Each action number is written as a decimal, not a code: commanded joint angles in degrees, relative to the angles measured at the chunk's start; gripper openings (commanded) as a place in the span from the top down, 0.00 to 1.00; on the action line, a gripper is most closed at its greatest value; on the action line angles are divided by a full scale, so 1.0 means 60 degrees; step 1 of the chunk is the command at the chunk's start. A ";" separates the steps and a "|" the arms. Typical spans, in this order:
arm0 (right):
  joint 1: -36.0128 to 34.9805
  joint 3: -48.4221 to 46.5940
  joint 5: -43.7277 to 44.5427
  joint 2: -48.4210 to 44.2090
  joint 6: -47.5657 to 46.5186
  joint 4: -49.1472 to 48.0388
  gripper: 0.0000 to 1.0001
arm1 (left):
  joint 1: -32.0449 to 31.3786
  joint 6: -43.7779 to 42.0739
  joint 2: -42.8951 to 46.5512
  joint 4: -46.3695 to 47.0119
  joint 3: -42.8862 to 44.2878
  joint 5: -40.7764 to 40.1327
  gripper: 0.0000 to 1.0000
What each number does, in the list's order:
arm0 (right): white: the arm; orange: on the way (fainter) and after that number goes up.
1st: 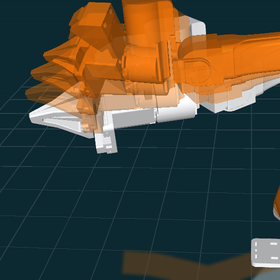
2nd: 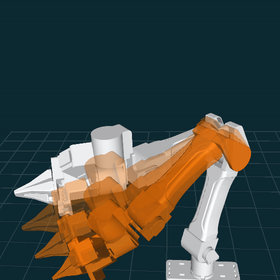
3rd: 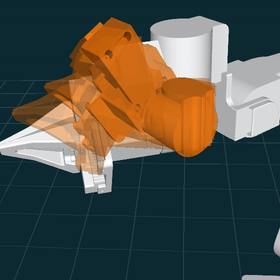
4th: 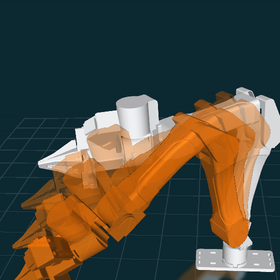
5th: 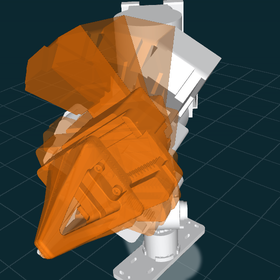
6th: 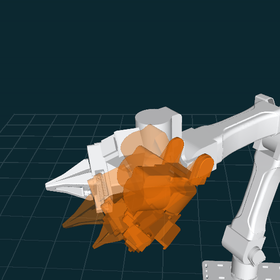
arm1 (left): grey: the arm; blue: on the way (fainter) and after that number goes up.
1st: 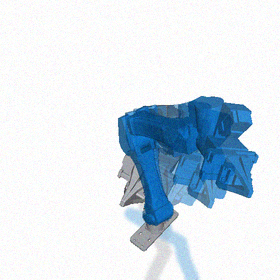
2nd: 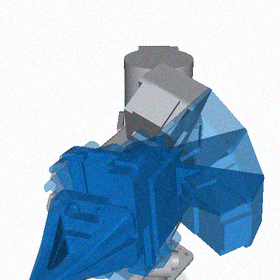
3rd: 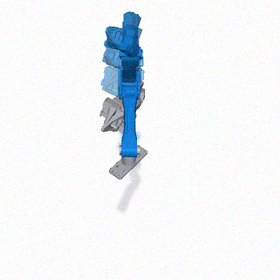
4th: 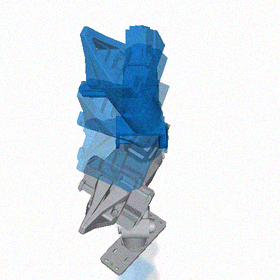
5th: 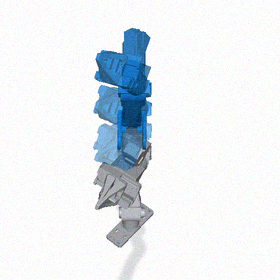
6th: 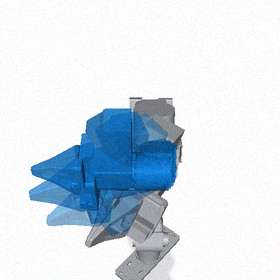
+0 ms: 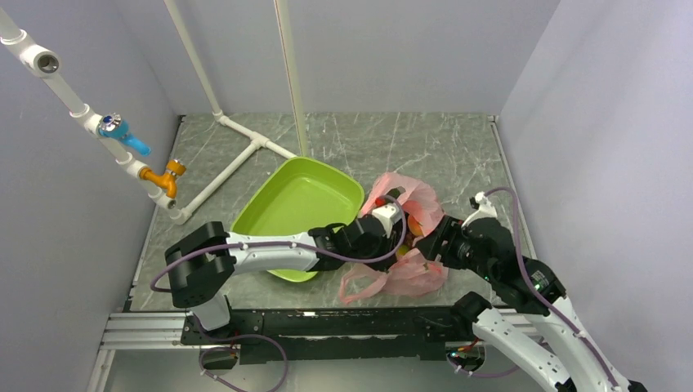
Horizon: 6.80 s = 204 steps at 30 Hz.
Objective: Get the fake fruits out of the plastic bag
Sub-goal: Adjust the plastic bag at the center of the board, then take out the fake fruit from the plastic bag, then place the fake fruit in the bin.
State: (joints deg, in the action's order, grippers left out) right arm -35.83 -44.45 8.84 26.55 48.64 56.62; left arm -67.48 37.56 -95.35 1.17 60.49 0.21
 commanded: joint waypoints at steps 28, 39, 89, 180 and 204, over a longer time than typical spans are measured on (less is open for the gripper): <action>0.2437 0.1009 0.1360 0.2697 0.1502 0.0535 0.15 | -0.0991 0.1889 0.1218 0.2294 -0.3366 0.0795 0.72; 0.3073 0.1026 -0.1346 0.3037 0.0833 0.0426 0.00 | -0.1278 0.1922 -0.0055 0.2450 -0.2945 0.0220 0.72; 0.3078 0.4885 -0.3947 -0.0021 -0.0059 -0.2973 0.61 | -0.0253 -0.2110 -0.1208 -0.2972 0.3605 -0.1854 0.32; 0.2481 0.1009 -0.0272 0.2814 -0.0731 -0.1748 0.08 | 0.5387 -0.1202 0.5654 -0.4254 -0.2243 -0.1340 0.80; 0.0386 0.1268 0.3748 0.2920 -0.0142 -0.2503 0.23 | 0.5773 -0.0842 0.6605 -0.4526 -0.2354 0.0411 0.01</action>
State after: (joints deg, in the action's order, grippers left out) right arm -33.36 -38.28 28.08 46.09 46.06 43.90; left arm -32.97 32.01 -58.81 -25.34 43.90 -2.09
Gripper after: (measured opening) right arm 0.798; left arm 0.992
